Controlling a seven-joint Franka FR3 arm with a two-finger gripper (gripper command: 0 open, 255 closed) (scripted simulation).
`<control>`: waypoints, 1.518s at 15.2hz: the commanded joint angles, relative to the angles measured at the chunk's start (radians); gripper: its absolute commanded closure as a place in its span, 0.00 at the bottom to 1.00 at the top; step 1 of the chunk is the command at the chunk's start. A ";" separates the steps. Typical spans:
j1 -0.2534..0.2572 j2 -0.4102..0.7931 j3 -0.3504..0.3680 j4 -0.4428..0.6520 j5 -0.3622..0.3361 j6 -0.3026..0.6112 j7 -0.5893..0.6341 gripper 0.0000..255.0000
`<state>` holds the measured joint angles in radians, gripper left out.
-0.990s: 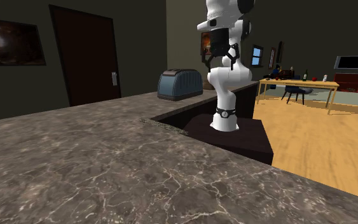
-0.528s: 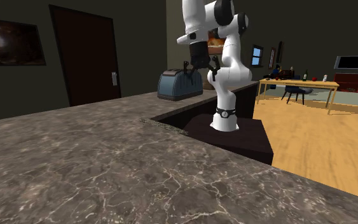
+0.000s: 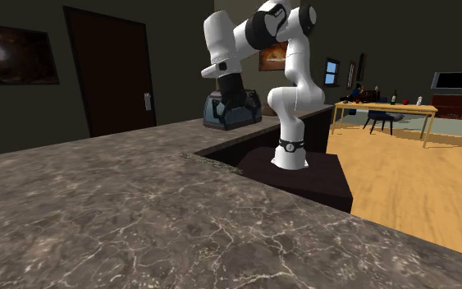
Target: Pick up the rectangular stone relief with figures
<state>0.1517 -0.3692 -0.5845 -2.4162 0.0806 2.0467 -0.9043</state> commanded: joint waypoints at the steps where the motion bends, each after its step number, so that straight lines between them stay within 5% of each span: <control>1: 0.039 0.091 -0.066 0.050 0.066 0.026 -0.135 0.00; 5: 0.101 0.312 -0.169 0.176 0.271 0.032 -0.415 0.00; 8: 0.086 0.484 -0.183 0.286 0.436 -0.012 -0.607 0.00; 17: 0.064 0.561 -0.160 0.258 0.516 0.048 -0.683 0.00; 18: 0.065 0.559 -0.160 0.255 0.516 0.050 -0.683 1.00; 23: 0.065 0.559 -0.160 0.255 0.515 0.050 -0.683 1.00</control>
<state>0.2168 0.1894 -0.7445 -2.1618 0.5956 2.0960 -1.5867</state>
